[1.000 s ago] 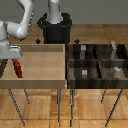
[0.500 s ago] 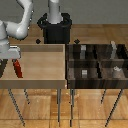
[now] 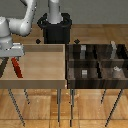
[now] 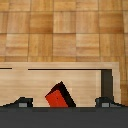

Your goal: Place the box of cereal into the appropriate compartment.

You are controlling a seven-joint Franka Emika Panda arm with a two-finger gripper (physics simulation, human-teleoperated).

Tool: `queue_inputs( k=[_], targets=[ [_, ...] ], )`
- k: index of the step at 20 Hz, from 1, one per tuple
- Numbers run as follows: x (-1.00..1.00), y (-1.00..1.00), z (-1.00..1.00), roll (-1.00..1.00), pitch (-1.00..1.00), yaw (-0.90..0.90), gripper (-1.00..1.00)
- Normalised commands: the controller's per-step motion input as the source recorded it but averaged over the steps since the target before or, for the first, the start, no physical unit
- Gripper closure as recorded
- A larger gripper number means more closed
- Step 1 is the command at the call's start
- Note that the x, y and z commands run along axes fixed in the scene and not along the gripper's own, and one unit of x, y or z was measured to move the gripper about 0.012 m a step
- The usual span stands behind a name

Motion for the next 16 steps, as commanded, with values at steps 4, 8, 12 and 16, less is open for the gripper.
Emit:
queue_inputs(
  k=[4,8,12,16],
  targets=[
    [0.0,0.5,0.0,0.0,0.0,0.0,-1.0],
    [0.0,-0.25,0.0,0.0,0.0,0.0,-1.0],
    [-0.5,0.0,0.0,0.0,0.0,0.0,-1.0],
    [-0.5,0.0,0.0,0.0,0.0,0.0,-1.0]
  ],
)
